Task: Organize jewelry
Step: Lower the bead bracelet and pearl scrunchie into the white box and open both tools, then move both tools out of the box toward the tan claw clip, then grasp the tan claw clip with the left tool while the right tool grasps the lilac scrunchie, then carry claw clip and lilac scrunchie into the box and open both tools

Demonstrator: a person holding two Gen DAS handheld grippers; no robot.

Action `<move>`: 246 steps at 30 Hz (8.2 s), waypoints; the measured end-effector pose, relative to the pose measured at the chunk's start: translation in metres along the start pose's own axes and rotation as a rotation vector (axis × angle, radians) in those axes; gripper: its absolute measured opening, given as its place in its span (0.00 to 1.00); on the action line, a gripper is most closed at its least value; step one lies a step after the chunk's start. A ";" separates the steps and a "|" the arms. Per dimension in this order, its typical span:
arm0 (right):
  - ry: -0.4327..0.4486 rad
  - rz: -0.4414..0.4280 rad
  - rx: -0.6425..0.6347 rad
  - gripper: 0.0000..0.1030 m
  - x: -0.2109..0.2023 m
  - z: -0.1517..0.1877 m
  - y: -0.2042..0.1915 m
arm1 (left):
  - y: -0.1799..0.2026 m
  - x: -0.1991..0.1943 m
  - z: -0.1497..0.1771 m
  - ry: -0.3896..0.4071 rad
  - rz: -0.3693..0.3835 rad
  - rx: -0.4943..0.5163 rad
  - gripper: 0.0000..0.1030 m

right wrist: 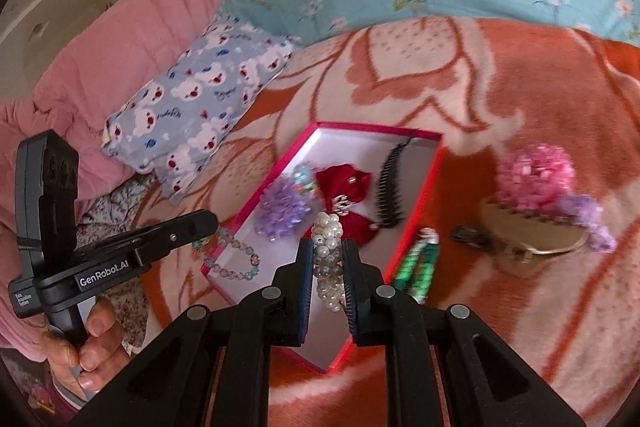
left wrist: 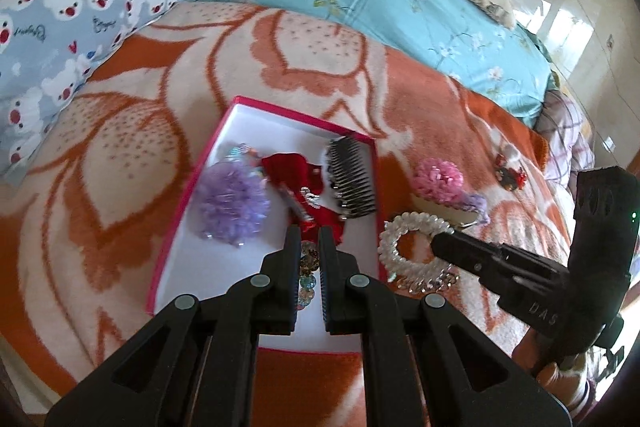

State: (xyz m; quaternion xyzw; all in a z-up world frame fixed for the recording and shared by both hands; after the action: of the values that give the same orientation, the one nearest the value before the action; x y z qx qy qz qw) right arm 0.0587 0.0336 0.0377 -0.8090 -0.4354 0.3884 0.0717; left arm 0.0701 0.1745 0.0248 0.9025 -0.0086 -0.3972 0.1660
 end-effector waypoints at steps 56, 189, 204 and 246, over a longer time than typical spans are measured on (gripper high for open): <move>-0.136 0.008 0.077 0.31 0.085 0.004 0.031 | -0.077 0.081 0.007 -0.150 -0.153 -0.120 0.18; 0.196 0.216 0.378 0.08 -0.142 0.034 0.195 | 0.171 0.119 0.024 -0.298 0.328 0.068 0.06; 0.220 0.242 0.426 0.08 -0.160 0.045 0.217 | 0.228 0.178 0.046 -0.375 0.177 0.158 0.57; 0.059 -0.021 0.172 0.08 -0.033 -0.003 0.050 | -0.003 0.039 0.012 -0.120 0.002 -0.085 0.50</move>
State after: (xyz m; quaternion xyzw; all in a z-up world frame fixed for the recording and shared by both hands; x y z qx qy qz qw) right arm 0.0826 -0.0208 0.0356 -0.8062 -0.4068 0.3997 0.1577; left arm 0.0876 0.1682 -0.0110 0.8692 -0.0026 -0.4506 0.2038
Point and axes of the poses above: each gripper's, at about its wrist camera, not at the fingertips, and x roughly the way its jaws point, y to its right, z to its underside, the point moved 3 cm from there along x, roughly the way its jaws point, and after that the axes turned 2 degrees about z, right-handed, at the moved point
